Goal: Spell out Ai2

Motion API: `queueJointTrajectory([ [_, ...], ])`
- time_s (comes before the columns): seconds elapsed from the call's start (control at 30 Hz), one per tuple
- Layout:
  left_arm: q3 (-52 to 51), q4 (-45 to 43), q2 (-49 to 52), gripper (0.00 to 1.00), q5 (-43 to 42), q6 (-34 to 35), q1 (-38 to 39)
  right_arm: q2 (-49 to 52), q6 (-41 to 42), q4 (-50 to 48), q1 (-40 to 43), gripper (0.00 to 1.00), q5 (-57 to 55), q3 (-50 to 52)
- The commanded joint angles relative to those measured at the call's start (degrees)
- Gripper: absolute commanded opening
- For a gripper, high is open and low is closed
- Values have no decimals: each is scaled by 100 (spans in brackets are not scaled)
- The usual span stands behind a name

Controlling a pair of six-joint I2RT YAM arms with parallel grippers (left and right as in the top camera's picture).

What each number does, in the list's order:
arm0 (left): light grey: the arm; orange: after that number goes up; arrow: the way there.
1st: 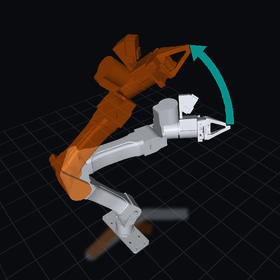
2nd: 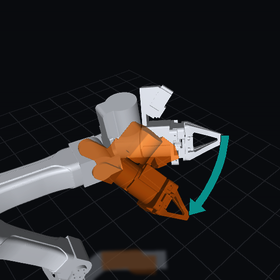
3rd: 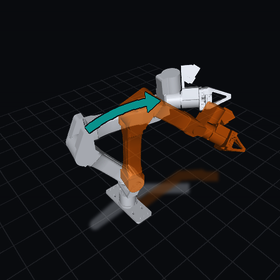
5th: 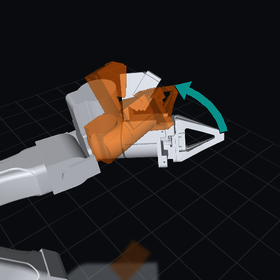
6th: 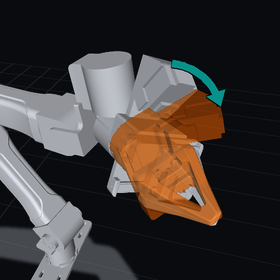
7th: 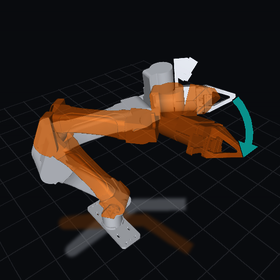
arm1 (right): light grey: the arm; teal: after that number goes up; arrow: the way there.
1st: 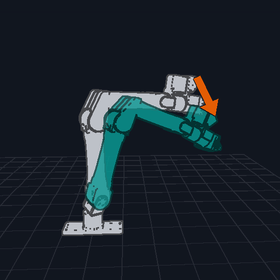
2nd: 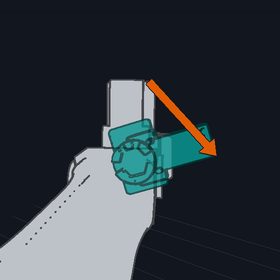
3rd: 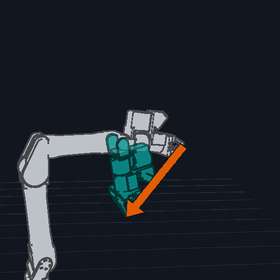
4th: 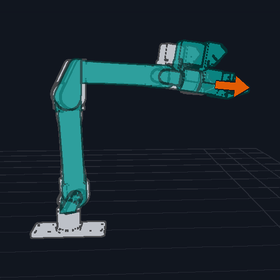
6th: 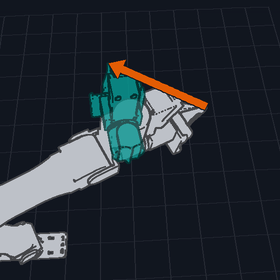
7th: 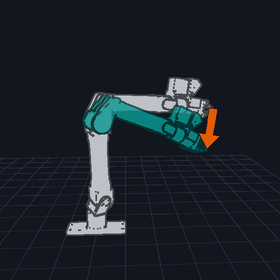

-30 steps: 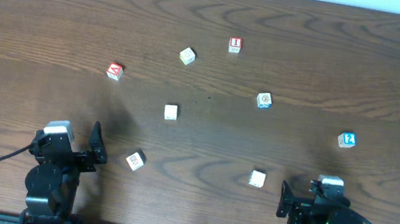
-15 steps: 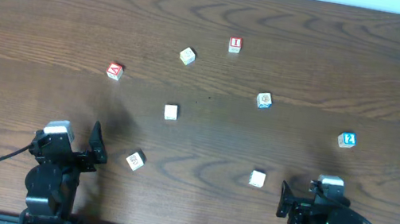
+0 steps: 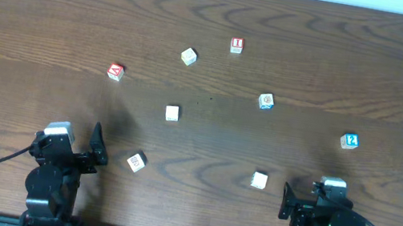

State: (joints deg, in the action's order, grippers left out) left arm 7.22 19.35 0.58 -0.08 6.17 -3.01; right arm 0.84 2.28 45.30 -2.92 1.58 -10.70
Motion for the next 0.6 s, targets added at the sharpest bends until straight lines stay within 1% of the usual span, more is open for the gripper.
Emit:
queueJointTrajectory([
  [0.0,-129,31,-33,95,-59,-31,-24,-52,-66,0,59,99,37,63],
  [0.43,-129,31,-33,95,-59,-31,-24,-52,-63,-105,59,99,24,63],
  [0.57,-129,31,-33,95,-59,-31,-24,-52,-63,-448,59,99,238,66],
])
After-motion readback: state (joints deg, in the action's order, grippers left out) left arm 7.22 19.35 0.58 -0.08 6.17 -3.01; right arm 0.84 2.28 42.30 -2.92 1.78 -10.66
